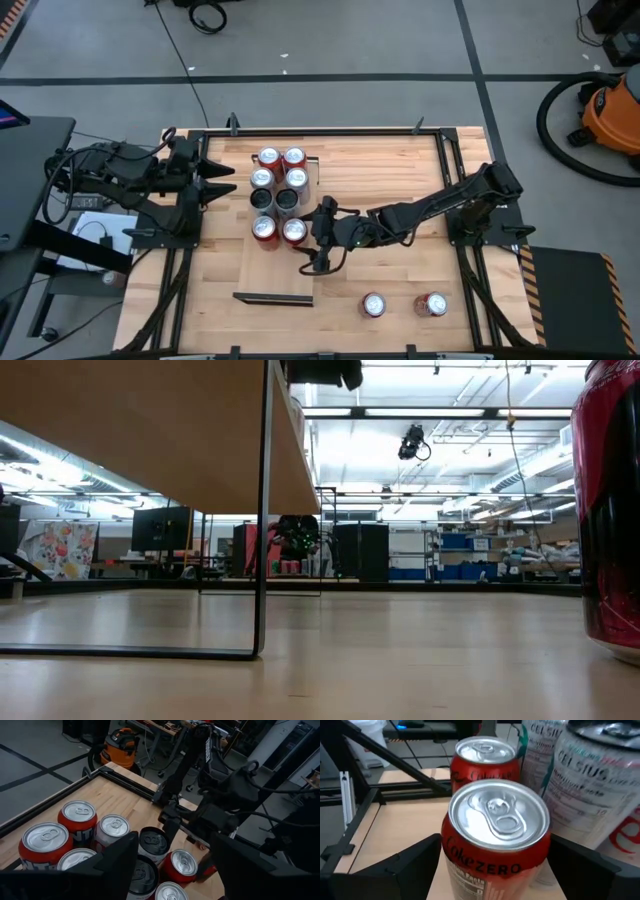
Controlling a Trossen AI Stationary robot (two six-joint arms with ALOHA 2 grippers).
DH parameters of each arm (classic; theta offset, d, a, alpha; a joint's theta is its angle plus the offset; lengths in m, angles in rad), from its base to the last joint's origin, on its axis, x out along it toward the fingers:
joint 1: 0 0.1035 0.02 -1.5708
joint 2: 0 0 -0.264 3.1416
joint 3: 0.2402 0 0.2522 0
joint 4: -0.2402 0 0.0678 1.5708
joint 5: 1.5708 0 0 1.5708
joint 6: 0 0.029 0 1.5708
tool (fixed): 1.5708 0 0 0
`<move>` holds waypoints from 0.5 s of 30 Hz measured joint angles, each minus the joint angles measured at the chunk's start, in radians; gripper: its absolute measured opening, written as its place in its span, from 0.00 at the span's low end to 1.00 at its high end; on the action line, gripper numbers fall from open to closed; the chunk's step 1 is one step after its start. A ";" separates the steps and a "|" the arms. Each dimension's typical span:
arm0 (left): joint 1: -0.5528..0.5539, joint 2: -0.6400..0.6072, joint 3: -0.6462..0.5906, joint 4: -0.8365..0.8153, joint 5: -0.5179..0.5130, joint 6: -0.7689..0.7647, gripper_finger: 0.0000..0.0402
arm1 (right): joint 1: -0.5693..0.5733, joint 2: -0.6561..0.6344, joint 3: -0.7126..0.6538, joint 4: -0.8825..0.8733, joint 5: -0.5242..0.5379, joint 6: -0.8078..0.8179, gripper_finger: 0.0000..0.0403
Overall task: Pick and place cans onto a shelf
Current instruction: Put the red-black soda can on the shelf aligned with the other red-black pattern soda can, then put the left red-white soda can on the shelf
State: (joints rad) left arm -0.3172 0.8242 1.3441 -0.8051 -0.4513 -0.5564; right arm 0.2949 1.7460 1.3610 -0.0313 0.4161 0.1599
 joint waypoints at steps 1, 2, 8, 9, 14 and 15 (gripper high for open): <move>0.000 0.000 0.000 0.000 0.000 0.000 0.64 | 0.002 -0.001 0.005 -0.004 0.008 0.000 0.89; 0.000 0.000 0.000 0.000 0.000 0.000 0.64 | 0.004 -0.001 0.013 -0.012 0.010 -0.002 0.89; 0.000 0.000 0.000 0.000 0.011 0.001 0.64 | 0.005 -0.001 0.069 -0.014 0.045 -0.044 0.89; 0.000 0.000 0.000 0.000 0.011 0.001 0.64 | 0.006 -0.002 0.080 -0.017 0.056 -0.059 0.89; 0.000 0.000 0.000 0.000 0.011 -0.002 0.64 | 0.013 -0.041 0.131 -0.071 0.109 -0.102 0.89; 0.000 0.000 0.000 0.000 0.014 -0.005 0.64 | 0.017 -0.057 0.137 -0.092 0.114 -0.100 0.89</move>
State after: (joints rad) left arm -0.3172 0.8242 1.3441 -0.8051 -0.4371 -0.5610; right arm 0.3116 1.6888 1.4978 -0.1235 0.5303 0.0596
